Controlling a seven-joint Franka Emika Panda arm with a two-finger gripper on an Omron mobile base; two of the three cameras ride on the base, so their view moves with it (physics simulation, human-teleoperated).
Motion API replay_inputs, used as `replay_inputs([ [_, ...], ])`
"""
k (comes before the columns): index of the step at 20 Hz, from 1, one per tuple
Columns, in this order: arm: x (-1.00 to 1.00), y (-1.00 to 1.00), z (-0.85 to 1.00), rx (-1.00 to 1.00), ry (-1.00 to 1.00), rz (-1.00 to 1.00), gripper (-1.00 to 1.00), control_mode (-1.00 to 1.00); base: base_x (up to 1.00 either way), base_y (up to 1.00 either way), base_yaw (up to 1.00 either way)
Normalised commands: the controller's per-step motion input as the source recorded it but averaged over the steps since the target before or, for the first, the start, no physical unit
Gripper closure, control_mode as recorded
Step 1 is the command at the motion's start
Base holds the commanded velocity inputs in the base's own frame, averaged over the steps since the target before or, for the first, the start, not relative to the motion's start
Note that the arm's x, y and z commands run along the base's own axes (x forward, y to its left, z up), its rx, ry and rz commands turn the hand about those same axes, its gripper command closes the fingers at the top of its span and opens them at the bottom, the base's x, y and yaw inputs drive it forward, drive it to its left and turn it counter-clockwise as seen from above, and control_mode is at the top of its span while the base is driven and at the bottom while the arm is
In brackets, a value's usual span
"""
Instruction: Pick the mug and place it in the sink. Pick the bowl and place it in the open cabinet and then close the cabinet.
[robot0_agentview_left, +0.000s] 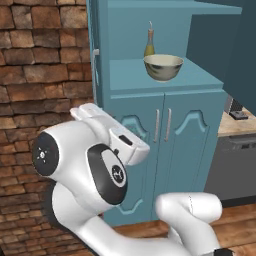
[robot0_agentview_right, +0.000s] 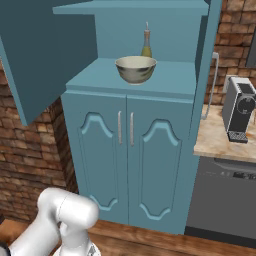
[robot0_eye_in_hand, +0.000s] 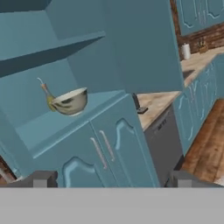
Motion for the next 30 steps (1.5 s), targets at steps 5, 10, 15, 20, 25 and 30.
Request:
replay_inputs([
  [5, 0.51, 0.11, 0.14, -0.11, 0.27, -0.14, -1.0, -1.0, 0.0, 0.0, 0.0],
  [10, 0.53, -0.03, -0.03, -0.02, 0.11, -0.1, -1.0, -1.0, 0.0, 0.0, 0.0],
  [15, 0.06, -0.12, -0.05, 0.0, 0.0, -0.05, -1.0, -1.0, 0.0, 0.0, 0.0],
  [20, 0.33, -0.13, -0.03, -0.04, 0.02, -0.06, -1.0, -1.0, 0.0, 0.0, 0.0],
  [25, 0.58, 0.0, -0.01, -0.05, 0.01, -0.04, -1.0, -1.0, 0.0, 0.0, 0.0],
  [30, 0.36, -0.13, -0.05, -0.04, 0.05, -0.07, -1.0, -1.0, 0.0, 0.0, 0.0],
])
